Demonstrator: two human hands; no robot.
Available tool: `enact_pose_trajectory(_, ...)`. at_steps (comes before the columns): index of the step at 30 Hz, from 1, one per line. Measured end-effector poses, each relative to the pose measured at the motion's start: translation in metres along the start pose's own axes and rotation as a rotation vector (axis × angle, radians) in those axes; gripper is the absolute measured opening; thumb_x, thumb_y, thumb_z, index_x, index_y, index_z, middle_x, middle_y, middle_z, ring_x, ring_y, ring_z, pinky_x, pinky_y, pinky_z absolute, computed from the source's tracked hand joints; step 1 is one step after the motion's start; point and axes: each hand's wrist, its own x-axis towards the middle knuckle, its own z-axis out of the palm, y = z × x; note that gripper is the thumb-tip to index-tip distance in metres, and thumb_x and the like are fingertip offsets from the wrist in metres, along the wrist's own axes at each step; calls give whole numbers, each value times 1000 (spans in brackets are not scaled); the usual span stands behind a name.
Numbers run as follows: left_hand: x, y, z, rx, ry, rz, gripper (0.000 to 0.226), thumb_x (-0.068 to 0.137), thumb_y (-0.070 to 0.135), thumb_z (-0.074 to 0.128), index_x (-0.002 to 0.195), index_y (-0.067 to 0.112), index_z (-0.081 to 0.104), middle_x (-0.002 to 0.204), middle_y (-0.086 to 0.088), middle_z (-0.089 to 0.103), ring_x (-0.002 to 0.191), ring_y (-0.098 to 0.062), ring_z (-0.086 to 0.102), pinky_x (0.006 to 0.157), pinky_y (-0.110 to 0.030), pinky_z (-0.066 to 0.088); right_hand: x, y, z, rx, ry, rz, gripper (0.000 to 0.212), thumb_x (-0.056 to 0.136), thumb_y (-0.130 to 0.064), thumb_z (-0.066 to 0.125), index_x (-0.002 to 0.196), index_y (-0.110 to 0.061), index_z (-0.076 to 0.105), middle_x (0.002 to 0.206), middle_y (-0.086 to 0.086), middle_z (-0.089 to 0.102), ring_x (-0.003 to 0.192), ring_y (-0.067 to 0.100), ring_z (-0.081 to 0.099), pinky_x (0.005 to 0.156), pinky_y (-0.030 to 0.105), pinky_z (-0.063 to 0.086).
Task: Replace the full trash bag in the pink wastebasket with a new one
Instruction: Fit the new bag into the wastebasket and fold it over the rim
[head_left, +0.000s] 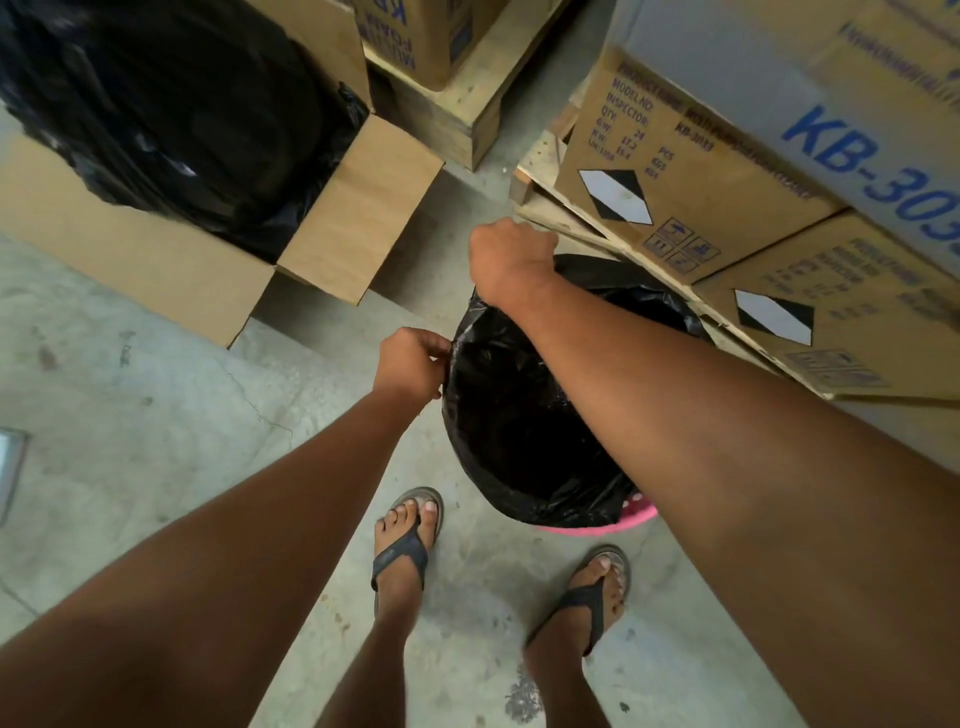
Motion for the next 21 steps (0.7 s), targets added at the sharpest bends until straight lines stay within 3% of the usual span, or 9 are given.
enact_pose_trajectory(3,-1,0,3,66,-95,21,38,81,-14,52,99,8,78,98,-12,75,83,-30,68,78,-41,60,-5,6,7,96,-15,26,32,89,-2,60,120,-9,62,122,16,64,113,36,64,89,42,53)
enact_pose_trajectory(6,-14,-2,6,18,-21,-41,40,93,2,52,132,4,56,131,-14,61,120,-31,57,104,-38,46,-23,25,12,316,9,-58,33,93,-7,60,125,-8,63,122,17,64,113,34,63,98,40,54)
enact_pose_trajectory(8,-37,-3,8,89,171,137,43,94,9,52,137,10,49,139,-13,52,129,-29,47,108,-32,36,-56,40,15,473,142,-158,33,95,-10,57,127,-8,62,124,15,61,115,31,59,101,40,51)
enact_pose_trajectory(10,-66,-3,13,194,265,496,34,91,12,55,125,13,57,126,-7,57,118,-24,50,102,-27,36,-100,60,23,493,294,-237,30,94,-10,55,122,-10,65,120,10,62,112,28,58,94,39,49)
enact_pose_trajectory(12,-93,-3,27,216,86,716,29,88,16,62,116,14,62,110,-3,62,103,-20,55,92,-30,43,-147,85,39,431,250,-239,32,91,-9,55,119,-16,66,116,4,65,108,27,62,86,40,48)
enact_pose_trajectory(14,-117,-6,50,249,-173,724,35,83,27,69,115,16,62,102,1,63,96,-20,57,85,-35,48,-191,110,56,318,78,-182,37,85,-12,56,118,-25,66,115,-2,68,108,25,64,86,41,44)
enact_pose_trajectory(16,-137,-11,76,390,-334,664,51,77,44,71,120,21,58,105,4,63,101,-21,57,83,-39,50,-228,133,70,166,-45,-124,41,81,-20,56,119,-32,65,117,-8,69,110,21,62,91,42,37)
enact_pose_trajectory(18,-150,-20,99,602,-376,604,67,72,57,70,129,27,51,117,5,59,112,-23,52,87,-40,46,-255,150,79,76,-139,-106,47,77,-29,56,123,-33,64,121,-8,69,114,21,62,92,43,34)
enact_pose_trajectory(21,-160,-32,120,845,-321,573,73,73,57,69,137,32,43,131,5,53,123,-22,45,95,-41,34,-274,172,89,29,-221,-178,54,74,-34,61,127,-31,62,125,-7,68,118,22,59,88,44,36)
